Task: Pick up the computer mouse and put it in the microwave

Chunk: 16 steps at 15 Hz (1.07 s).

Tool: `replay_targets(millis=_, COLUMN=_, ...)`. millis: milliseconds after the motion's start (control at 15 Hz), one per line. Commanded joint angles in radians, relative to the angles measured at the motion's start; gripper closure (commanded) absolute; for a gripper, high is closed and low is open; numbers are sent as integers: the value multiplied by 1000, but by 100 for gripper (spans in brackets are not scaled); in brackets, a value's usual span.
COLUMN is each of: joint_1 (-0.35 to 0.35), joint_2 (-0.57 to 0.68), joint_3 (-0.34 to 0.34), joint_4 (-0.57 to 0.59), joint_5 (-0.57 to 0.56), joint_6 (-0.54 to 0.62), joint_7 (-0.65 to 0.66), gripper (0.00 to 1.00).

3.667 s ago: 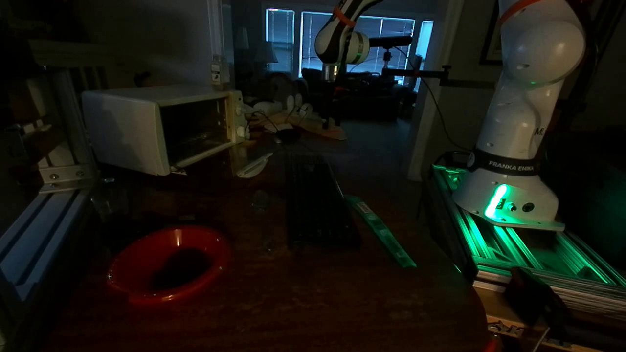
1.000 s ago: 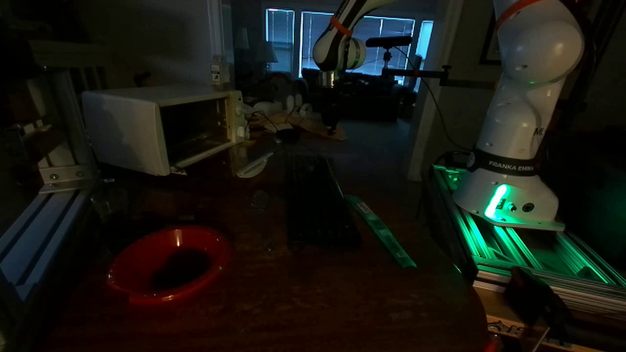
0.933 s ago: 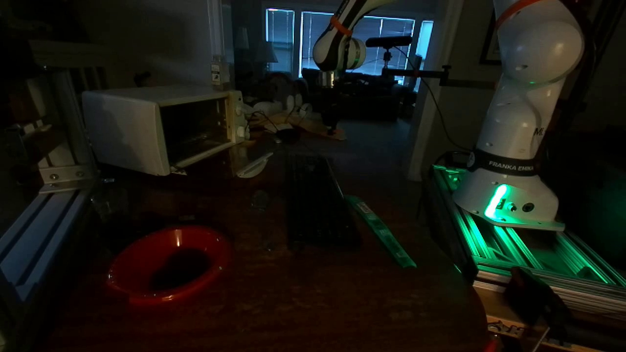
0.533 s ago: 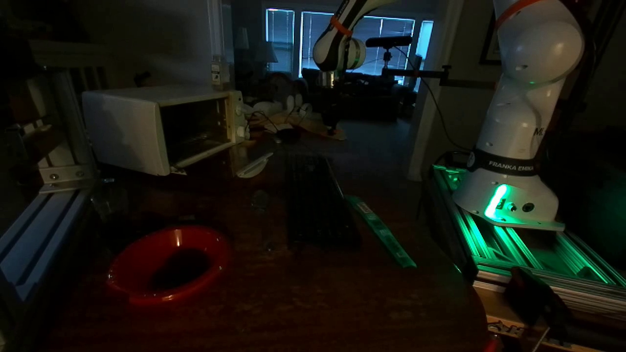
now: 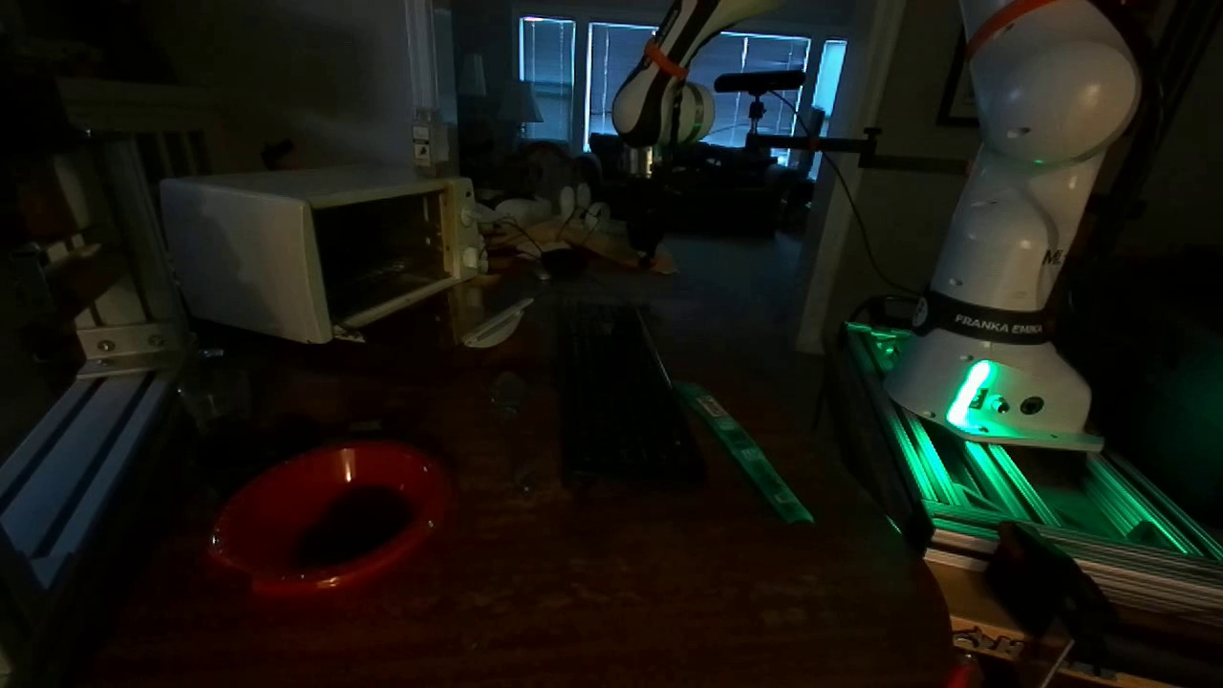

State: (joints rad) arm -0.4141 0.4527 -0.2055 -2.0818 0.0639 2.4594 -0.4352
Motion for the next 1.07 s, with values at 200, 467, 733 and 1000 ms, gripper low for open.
replay_targets(millis=200, joint_1=-24, joint_2=43, joint_3=21, joint_4=-11, joint_5=7, joint_6=104, joint_7=9, gripper=95)
replay_targets(millis=467, joint_1=-9, joint_2=32, joint_3=11, joint_4=-35, joint_5=-14, joint_6=175, joint_7=34, gripper=95)
replay_targets(millis=733, joint_1=-3, joint_2=22, joint_3=9, joint_4=-66, joint_5=-26, joint_6=242, joint_7=55, gripper=95)
replay_targets(millis=1000, joint_1=4, joint_2=6, joint_3=10, joint_4=-98, joint_5=-36, joint_6=298, joint_7=73, gripper=95)
